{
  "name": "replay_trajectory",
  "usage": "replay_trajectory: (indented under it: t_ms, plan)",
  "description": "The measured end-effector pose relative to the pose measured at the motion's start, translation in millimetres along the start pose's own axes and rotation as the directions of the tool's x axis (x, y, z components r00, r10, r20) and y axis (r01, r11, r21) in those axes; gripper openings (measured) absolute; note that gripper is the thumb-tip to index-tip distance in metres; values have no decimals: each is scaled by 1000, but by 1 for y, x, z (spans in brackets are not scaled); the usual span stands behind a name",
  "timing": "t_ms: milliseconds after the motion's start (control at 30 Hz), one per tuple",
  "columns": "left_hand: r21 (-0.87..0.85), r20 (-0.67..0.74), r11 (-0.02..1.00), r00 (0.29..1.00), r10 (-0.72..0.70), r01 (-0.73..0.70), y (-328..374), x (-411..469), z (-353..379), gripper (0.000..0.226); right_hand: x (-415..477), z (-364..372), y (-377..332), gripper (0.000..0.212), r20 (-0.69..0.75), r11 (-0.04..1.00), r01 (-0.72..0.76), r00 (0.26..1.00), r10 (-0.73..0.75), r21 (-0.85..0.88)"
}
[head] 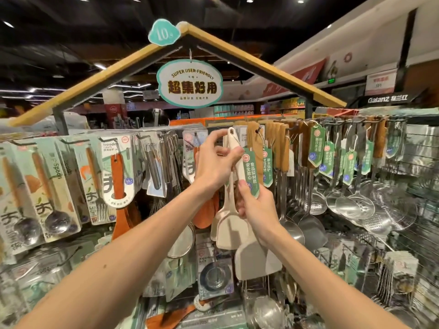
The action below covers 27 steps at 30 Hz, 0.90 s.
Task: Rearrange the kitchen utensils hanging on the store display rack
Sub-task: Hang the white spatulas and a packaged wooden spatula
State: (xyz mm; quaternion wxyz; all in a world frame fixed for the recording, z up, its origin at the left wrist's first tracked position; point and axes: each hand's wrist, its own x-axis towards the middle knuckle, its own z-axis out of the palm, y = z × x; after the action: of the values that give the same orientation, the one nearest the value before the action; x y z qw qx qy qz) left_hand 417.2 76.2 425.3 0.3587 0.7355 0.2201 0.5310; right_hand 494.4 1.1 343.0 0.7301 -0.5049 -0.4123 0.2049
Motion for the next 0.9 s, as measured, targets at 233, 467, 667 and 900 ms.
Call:
replay_trajectory:
  t_ms: [233,467,667,900]
  plan:
    - [77,-21,997,1000,-3,4,-12,30,9,56,27,14,6,16,-6,993,-113,994,113,44]
    - [179,-30,983,999,-37,41,-33,49,12,57,49,17,15,20,-41,981,-189,981,188,-32]
    - [262,-12,964,999,50,-45,-51,59,12,59,73,18,25,40,-92,914,-168,985,144,-369]
    - [380,8,921,996,92,-89,-45,54,6,58,72,17,34,36,-93,902,-157,987,130,-402]
